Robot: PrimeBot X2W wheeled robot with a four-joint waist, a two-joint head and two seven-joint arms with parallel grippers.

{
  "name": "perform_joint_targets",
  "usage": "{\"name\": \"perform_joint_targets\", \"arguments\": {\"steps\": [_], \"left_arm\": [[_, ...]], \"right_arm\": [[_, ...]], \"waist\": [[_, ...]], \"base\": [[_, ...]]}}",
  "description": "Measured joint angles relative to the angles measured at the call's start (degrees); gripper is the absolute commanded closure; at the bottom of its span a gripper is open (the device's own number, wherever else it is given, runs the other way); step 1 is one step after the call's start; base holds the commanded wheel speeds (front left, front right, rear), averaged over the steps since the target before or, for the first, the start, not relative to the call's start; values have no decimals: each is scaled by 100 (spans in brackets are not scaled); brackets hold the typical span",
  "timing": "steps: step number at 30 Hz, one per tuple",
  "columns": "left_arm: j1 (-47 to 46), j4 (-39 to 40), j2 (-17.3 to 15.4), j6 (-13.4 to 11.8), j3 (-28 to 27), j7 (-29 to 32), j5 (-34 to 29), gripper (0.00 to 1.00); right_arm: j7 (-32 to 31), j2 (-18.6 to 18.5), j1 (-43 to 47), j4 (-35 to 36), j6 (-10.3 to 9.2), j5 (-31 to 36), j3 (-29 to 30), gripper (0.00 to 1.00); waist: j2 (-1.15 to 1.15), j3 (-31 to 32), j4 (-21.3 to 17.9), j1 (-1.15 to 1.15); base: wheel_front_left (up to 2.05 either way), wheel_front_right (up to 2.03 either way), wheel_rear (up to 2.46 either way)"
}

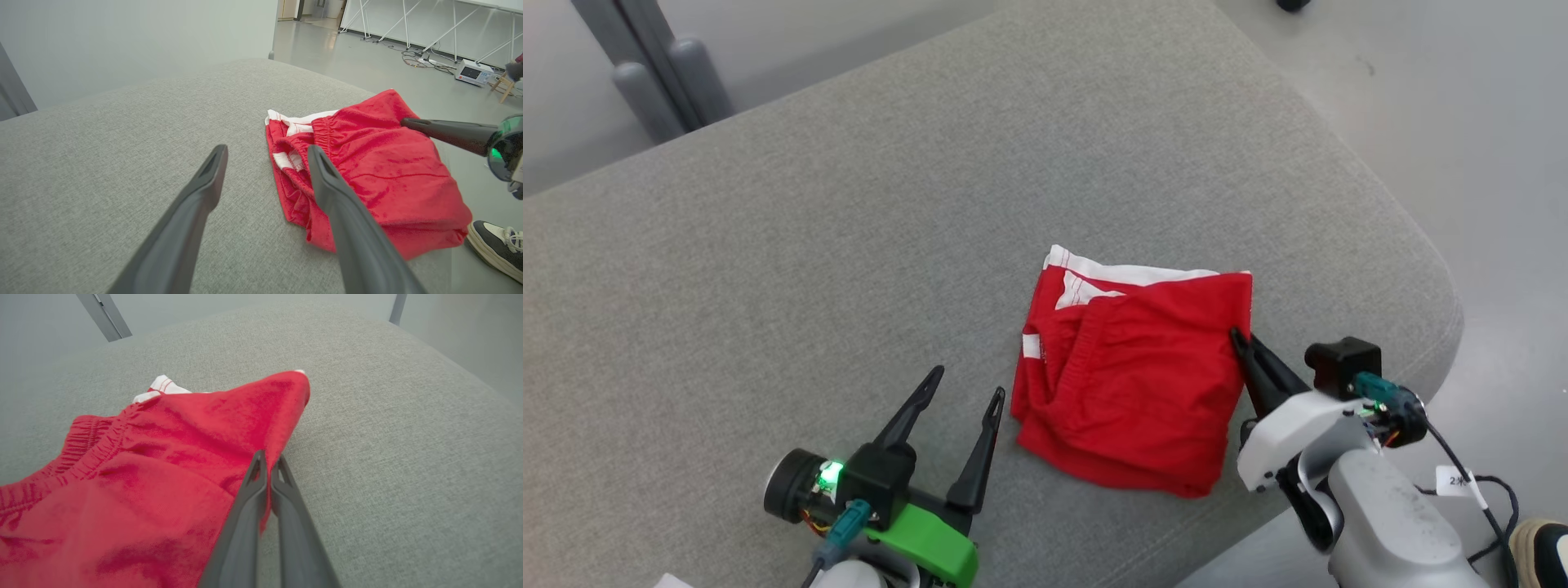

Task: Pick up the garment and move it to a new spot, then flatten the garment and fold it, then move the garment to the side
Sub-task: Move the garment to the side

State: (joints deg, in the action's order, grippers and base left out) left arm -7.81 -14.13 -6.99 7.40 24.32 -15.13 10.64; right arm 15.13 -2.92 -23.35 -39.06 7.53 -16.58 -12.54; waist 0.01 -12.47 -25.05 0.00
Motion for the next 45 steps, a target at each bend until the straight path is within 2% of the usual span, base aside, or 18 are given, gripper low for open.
{"name": "perform_joint_targets", "arguments": {"steps": [6,13,21,24,29,30,31,35,38,40,45], "left_arm": [[-182,56,-257,0,29,0,56,0],[-421,165,-474,0,58,0,90,0],[-675,279,-620,0,15,0,110,0],[-755,300,-653,0,10,0,120,0],[-823,275,-664,0,42,0,135,0],[-828,269,-658,0,33,0,135,0],[-834,261,-647,0,18,0,144,0],[-847,210,-567,0,-8,0,158,0],[-857,149,-497,0,-81,0,158,0],[-857,110,-449,0,-172,1,158,0],[-821,-26,-304,0,-560,1,89,0]], "right_arm": [[-1,2,-823,-280,0,882,445,100],[0,-276,-1993,-929,0,1829,1116,100],[-134,-923,-2946,-1405,0,3132,2339,100],[-278,-1111,-3123,-1293,0,3669,2928,100],[-454,-1177,-3133,-948,1,4467,3880,100],[-417,-1183,-3133,-815,1,4596,4110,26],[-360,-1182,-3138,-686,0,4760,4329,0],[-108,-902,-3165,-446,0,5045,4902,0],[-30,-678,-3270,-397,0,5020,4983,0],[-14,-516,-3285,-108,0,4860,4836,0],[-12,-144,-2957,634,0,3975,4001,0]], "waist": [[0,-225,27,0],[0,-565,433,0],[0,-1065,1043,0],[0,-1236,1238,0],[0,-1446,1533,0],[0,-1481,1586,0],[0,-1512,1634,0],[0,-1551,1783,0],[0,-1468,1823,0],[0,-1384,1834,0],[0,-1097,1866,0]], "base": [[0,0,0],[0,0,0],[0,0,0],[0,0,0],[0,0,0],[0,0,0],[0,0,0],[0,0,0],[0,0,0],[0,0,0],[0,0,0]]}}
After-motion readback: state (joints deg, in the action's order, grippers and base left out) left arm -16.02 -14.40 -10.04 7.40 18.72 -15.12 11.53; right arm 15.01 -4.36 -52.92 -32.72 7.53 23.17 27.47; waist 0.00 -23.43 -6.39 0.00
